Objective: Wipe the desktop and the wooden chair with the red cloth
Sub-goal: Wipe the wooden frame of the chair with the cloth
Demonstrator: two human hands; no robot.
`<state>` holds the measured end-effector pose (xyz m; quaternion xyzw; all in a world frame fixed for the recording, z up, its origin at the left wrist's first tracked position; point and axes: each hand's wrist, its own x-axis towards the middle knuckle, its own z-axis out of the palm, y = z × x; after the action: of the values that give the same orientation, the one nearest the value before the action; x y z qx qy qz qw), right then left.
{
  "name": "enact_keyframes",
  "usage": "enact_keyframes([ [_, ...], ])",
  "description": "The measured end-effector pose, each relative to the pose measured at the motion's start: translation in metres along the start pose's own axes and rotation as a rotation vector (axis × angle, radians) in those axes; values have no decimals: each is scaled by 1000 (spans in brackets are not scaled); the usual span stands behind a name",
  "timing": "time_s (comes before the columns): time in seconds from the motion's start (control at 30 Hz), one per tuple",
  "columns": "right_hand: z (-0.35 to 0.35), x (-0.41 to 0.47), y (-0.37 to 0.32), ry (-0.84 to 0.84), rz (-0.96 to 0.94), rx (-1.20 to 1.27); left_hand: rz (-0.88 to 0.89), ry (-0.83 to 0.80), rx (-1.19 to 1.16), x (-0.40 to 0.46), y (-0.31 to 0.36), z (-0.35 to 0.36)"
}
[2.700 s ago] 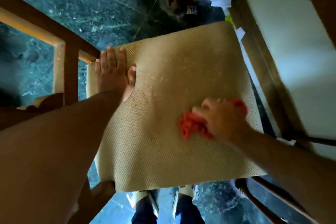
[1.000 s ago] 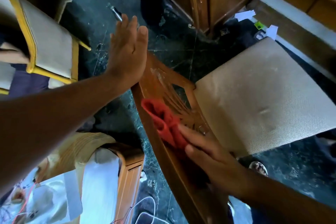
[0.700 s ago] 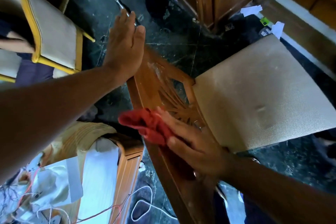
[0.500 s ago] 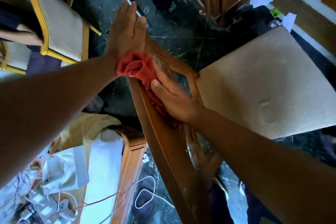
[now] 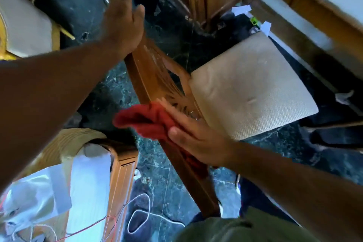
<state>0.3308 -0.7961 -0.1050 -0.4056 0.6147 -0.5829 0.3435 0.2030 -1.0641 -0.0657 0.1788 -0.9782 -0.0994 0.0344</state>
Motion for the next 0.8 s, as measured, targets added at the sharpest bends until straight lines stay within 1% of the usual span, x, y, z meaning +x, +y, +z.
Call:
enact_keyframes([
  [0.03, -2, 21, -4, 60, 6, -48, 3, 6, -9, 1, -3, 1],
  [0.07, -1, 30, -9, 75, 23, -60, 0, 9, -23, 2, -6, 2],
  [0.13, 11, 26, -11, 136, 55, -92, -27, 14, -54, 4, -9, 6],
  [0.17, 22, 15, -13, 191, 112, -71, -29, 16, -66, 5, -11, 8],
  [0.23, 39, -27, -22, 202, 109, -48, -19, 27, -66, 8, -14, 11],
  [0.33, 51, -94, -30, 191, 90, -130, -7, 34, -80, 11, -17, 13],
  [0.43, 55, -110, -33, 181, 87, -162, 8, 28, -78, 10, -16, 12],
  [0.5, 51, -88, -29, 146, 95, -199, 18, 23, -65, 8, -15, 11],
  [0.57, 41, -45, -20, 128, 133, -153, 25, 24, -51, 7, -14, 10],
  [0.63, 26, 8, -6, 202, 178, -114, 10, 25, -45, 6, -13, 10],
  [0.73, 13, 64, 3, 369, 289, -120, 0, 13, -71, 4, -12, 10],
  [0.77, 14, 66, 2, 379, 273, -65, 1, 10, -83, 4, -12, 10],
  [0.8, 19, 55, 2, 349, 222, 13, -1, 7, -96, 3, -11, 10],
])
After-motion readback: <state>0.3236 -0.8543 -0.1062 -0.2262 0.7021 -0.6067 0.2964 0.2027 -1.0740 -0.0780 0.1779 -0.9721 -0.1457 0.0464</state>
